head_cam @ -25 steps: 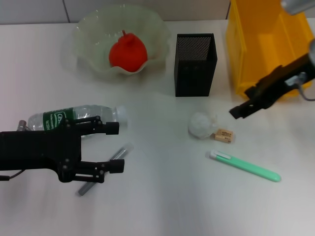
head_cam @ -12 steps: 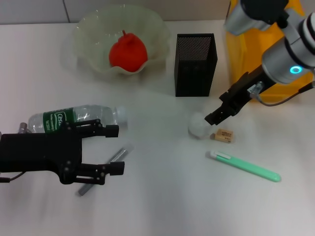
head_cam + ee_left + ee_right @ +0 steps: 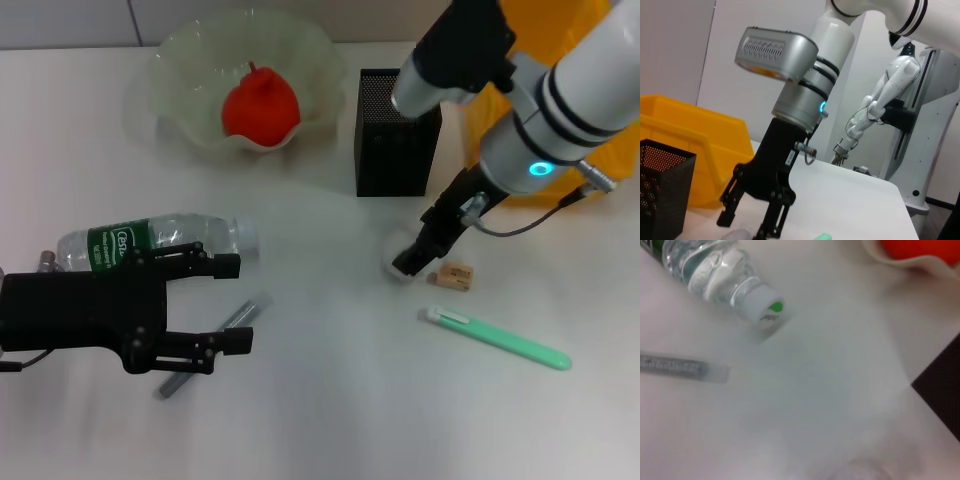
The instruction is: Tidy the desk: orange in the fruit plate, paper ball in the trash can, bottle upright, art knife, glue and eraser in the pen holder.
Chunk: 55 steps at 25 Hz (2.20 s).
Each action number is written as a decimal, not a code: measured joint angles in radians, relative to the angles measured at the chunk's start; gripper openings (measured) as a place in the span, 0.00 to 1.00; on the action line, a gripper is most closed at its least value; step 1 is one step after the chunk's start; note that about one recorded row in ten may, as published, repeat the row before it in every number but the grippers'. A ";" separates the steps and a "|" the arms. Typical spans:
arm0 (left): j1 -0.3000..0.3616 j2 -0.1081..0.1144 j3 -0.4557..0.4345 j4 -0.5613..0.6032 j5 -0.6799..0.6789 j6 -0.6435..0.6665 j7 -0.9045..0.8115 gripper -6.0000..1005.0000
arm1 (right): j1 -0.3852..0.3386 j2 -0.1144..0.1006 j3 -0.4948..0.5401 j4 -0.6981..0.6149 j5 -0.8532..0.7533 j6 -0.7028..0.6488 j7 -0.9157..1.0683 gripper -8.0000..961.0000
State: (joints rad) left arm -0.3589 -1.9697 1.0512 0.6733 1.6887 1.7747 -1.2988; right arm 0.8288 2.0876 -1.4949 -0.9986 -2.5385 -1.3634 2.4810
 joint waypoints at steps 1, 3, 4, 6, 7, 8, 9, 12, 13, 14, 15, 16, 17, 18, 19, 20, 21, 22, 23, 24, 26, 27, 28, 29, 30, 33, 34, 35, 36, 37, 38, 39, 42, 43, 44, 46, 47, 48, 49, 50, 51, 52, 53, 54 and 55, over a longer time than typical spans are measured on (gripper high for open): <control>0.000 0.000 0.000 0.000 0.000 -0.002 0.000 0.86 | 0.004 0.000 -0.010 0.008 0.007 0.008 0.001 0.77; 0.000 0.000 -0.001 0.000 0.000 -0.005 0.000 0.86 | 0.009 0.000 -0.026 0.014 0.023 0.022 0.002 0.77; 0.000 0.000 -0.001 0.000 0.000 -0.006 0.000 0.86 | 0.009 0.000 -0.041 0.019 0.031 0.039 0.003 0.77; 0.000 0.000 -0.001 0.000 0.000 -0.007 0.001 0.86 | 0.009 0.000 -0.044 0.023 0.032 0.048 0.003 0.77; 0.000 0.000 -0.001 0.000 0.000 -0.008 0.001 0.86 | 0.009 0.000 -0.047 0.028 0.033 0.057 0.004 0.77; 0.000 0.000 -0.001 0.000 0.000 -0.009 0.001 0.86 | 0.009 0.000 -0.049 0.032 0.034 0.065 0.004 0.77; 0.001 0.000 -0.001 0.000 0.000 -0.010 0.001 0.86 | 0.010 0.000 -0.050 0.037 0.036 0.071 0.004 0.77; 0.001 0.000 -0.001 -0.003 0.000 -0.012 0.001 0.86 | 0.015 0.000 -0.055 0.051 0.041 0.079 0.004 0.77; 0.001 0.000 -0.001 -0.004 0.000 -0.013 0.001 0.86 | 0.019 0.000 -0.058 0.057 0.041 0.079 0.004 0.77; 0.001 0.000 -0.001 -0.005 0.000 -0.015 0.001 0.86 | 0.023 0.000 -0.061 0.065 0.041 0.079 0.004 0.77; 0.002 0.000 -0.001 -0.006 0.000 -0.017 0.001 0.86 | 0.027 0.000 -0.062 0.072 0.041 0.078 0.005 0.77; 0.002 0.000 -0.001 -0.006 -0.001 -0.019 0.001 0.86 | 0.030 0.000 -0.063 0.078 0.041 0.076 0.005 0.77; 0.002 0.000 -0.001 -0.007 -0.001 -0.020 0.001 0.86 | 0.032 0.000 -0.063 0.083 0.041 0.073 0.005 0.77; 0.002 0.000 -0.001 -0.007 -0.001 -0.020 0.001 0.86 | 0.034 0.000 -0.064 0.086 0.040 0.069 0.005 0.77; 0.002 0.000 -0.001 -0.008 -0.001 -0.023 0.001 0.86 | 0.036 0.000 -0.064 0.086 0.038 0.066 0.006 0.77; 0.002 0.000 -0.001 -0.008 -0.001 -0.026 0.001 0.86 | 0.036 -0.001 -0.064 0.084 0.037 0.064 0.009 0.77; 0.002 0.000 -0.001 -0.009 -0.001 -0.029 0.001 0.86 | 0.034 -0.002 -0.064 0.078 0.035 0.062 0.014 0.77; 0.002 0.000 -0.001 -0.009 -0.001 -0.032 0.001 0.86 | 0.029 -0.004 -0.061 0.065 0.034 0.059 0.018 0.73; 0.002 0.000 -0.001 -0.009 -0.001 -0.034 0.001 0.86 | 0.023 -0.005 -0.057 0.048 0.033 0.051 0.020 0.69; 0.001 0.000 -0.001 -0.009 -0.001 -0.034 0.001 0.86 | 0.015 -0.007 -0.053 0.027 0.032 0.041 0.020 0.64; 0.001 0.000 0.000 -0.009 -0.001 -0.034 0.001 0.86 | -0.005 -0.009 -0.035 -0.044 0.014 -0.003 0.023 0.56; 0.000 0.000 -0.001 -0.009 -0.002 -0.034 0.001 0.86 | -0.015 -0.009 -0.023 -0.082 0.000 -0.030 0.025 0.55; 0.000 0.000 -0.001 -0.009 -0.002 -0.034 0.001 0.86 | -0.028 -0.008 -0.007 -0.131 -0.018 -0.068 0.030 0.54; -0.001 0.000 -0.001 -0.009 -0.002 -0.034 0.001 0.86 | -0.039 -0.008 0.006 -0.175 -0.035 -0.102 0.036 0.54; -0.002 0.000 -0.003 -0.008 -0.002 -0.033 0.002 0.86 | -0.055 -0.008 0.019 -0.233 -0.050 -0.145 0.046 0.53; -0.003 0.000 -0.008 -0.008 -0.002 -0.031 0.009 0.86 | -0.117 -0.008 0.073 -0.468 -0.104 -0.288 0.079 0.52; -0.003 0.000 -0.010 -0.009 -0.004 -0.030 0.015 0.86 | -0.117 -0.008 0.073 -0.468 -0.104 -0.288 0.079 0.52; -0.003 0.000 -0.011 -0.009 -0.005 -0.031 0.017 0.86 | -0.132 -0.008 0.097 -0.531 -0.118 -0.312 0.081 0.52; -0.004 0.000 -0.012 -0.010 -0.006 -0.032 0.020 0.86 | -0.145 -0.008 0.118 -0.580 -0.135 -0.332 0.082 0.52; -0.004 -0.002 -0.015 -0.010 -0.007 -0.035 0.024 0.86 | -0.158 -0.008 0.147 -0.633 -0.157 -0.346 0.082 0.52; -0.004 -0.002 -0.015 -0.010 -0.007 -0.035 0.024 0.86 | -0.165 -0.007 0.167 -0.663 -0.172 -0.352 0.082 0.52; -0.003 -0.012 -0.046 -0.012 -0.006 -0.039 0.039 0.86 | -0.174 -0.007 0.192 -0.691 -0.188 -0.353 0.082 0.52; 0.001 -0.022 -0.072 -0.012 -0.005 -0.037 0.059 0.86 | -0.204 -0.007 0.263 -0.735 -0.213 -0.320 0.057 0.52; 0.001 -0.022 -0.074 -0.012 -0.005 -0.036 0.060 0.86 | -0.217 -0.007 0.292 -0.738 -0.215 -0.293 0.045 0.52; 0.002 -0.023 -0.076 -0.012 -0.005 -0.035 0.062 0.86 | -0.228 -0.007 0.314 -0.734 -0.215 -0.262 0.033 0.52; 0.002 -0.023 -0.076 -0.012 -0.004 -0.036 0.059 0.86 | -0.245 -0.007 0.345 -0.708 -0.214 -0.200 0.010 0.52; 0.002 -0.023 -0.076 -0.012 -0.004 -0.036 0.059 0.86 | -0.252 -0.007 0.355 -0.685 -0.210 -0.165 -0.004 0.52; 0.003 -0.023 -0.073 -0.014 -0.002 -0.043 0.056 0.86 | -0.258 -0.007 0.360 -0.660 -0.206 -0.130 -0.017 0.52; 0.003 -0.023 -0.072 -0.014 -0.001 -0.044 0.055 0.86 | -0.262 -0.008 0.360 -0.633 -0.203 -0.091 -0.026 0.52; 0.003 -0.023 -0.070 -0.016 -0.001 -0.045 0.055 0.86 | -0.266 -0.008 0.359 -0.607 -0.202 -0.053 -0.031 0.52; 0.003 -0.023 -0.070 -0.017 0.000 -0.045 0.054 0.86 | -0.268 -0.008 0.356 -0.583 -0.202 -0.018 -0.033 0.52; 0.003 -0.023 -0.071 -0.019 0.000 -0.045 0.052 0.86 | -0.270 -0.008 0.353 -0.553 -0.202 0.019 -0.034 0.52; 0.003 -0.023 -0.072 -0.021 0.000 -0.045 0.050 0.86 | -0.271 -0.008 0.350 -0.530 -0.202 0.048 -0.034 0.52; 0.003 -0.023 -0.073 -0.021 0.000 -0.045 0.047 0.86 | -0.270 -0.008 0.346 -0.503 -0.202 0.077 -0.037 0.52; 0.003 -0.023 -0.074 -0.022 0.000 -0.045 0.042 0.86 | -0.268 -0.008 0.342 -0.478 -0.201 0.102 -0.041 0.52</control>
State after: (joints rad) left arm -0.3559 -1.9927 0.9769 0.6509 1.6889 1.7295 -1.2573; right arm 0.5611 2.0795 -1.1524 -1.4764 -2.7400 -1.2612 2.4405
